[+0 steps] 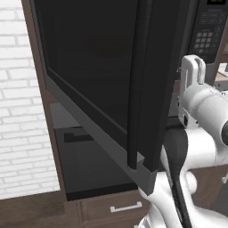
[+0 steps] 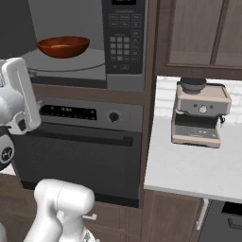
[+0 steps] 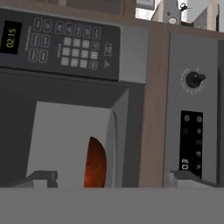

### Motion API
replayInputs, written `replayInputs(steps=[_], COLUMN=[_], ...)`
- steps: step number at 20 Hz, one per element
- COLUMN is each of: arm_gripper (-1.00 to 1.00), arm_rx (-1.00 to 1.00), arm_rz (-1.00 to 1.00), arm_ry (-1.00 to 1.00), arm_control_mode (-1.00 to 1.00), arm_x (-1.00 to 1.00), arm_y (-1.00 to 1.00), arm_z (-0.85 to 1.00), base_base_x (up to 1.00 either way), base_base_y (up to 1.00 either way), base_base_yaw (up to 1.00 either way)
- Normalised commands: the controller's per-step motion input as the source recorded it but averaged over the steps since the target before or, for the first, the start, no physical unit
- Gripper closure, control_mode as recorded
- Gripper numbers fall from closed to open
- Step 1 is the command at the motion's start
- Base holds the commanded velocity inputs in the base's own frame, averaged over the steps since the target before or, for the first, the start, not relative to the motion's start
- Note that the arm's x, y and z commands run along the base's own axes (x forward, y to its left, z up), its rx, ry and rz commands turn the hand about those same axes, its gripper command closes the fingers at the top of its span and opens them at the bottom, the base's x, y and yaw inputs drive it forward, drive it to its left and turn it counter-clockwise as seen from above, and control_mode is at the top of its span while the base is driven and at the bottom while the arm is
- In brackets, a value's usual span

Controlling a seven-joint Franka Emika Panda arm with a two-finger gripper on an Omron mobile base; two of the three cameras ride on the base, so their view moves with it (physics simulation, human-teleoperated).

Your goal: Open the microwave, place the bowl with waffle inside the microwave, then close the microwave door and turn it on.

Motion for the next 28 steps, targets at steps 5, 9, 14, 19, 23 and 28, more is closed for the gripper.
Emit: replayInputs(steps=[5, 9, 14, 19, 23, 28], arm_gripper=[-1.00, -1.00, -1.00, -1.00, -1.00, -1.00], arm_rx=[-0.05, -0.12, -0.25, -0.22, -0.16, -0.20], arm_rz=[0.00, 0.00, 0.07, 0.07, 0.01, 0.03], arm_ry=[-0.12, -0.02, 0.00, 0.00, 0.02, 0.03], arm_control_mode=[-1.00, -1.00, -1.00, -1.00, -1.00, -1.00], arm_x=[-1.00, -1.00, -1.00, -1.00, -0.23, -0.46], arm_y=[-0.23, -0.03, 0.05, 0.02, 0.06, 0.72], arm_z=[-0.18, 0.00, -0.31, -0.26, -0.12, -0.13], base_base_x=[0.00, 0.00, 0.00, 0.00, 0.00, 0.00], base_base_y=[0.00, 0.00, 0.00, 0.00, 0.00, 0.00], base_base_yaw=[0.00, 0.00, 0.00, 0.00, 0.00, 0.00])
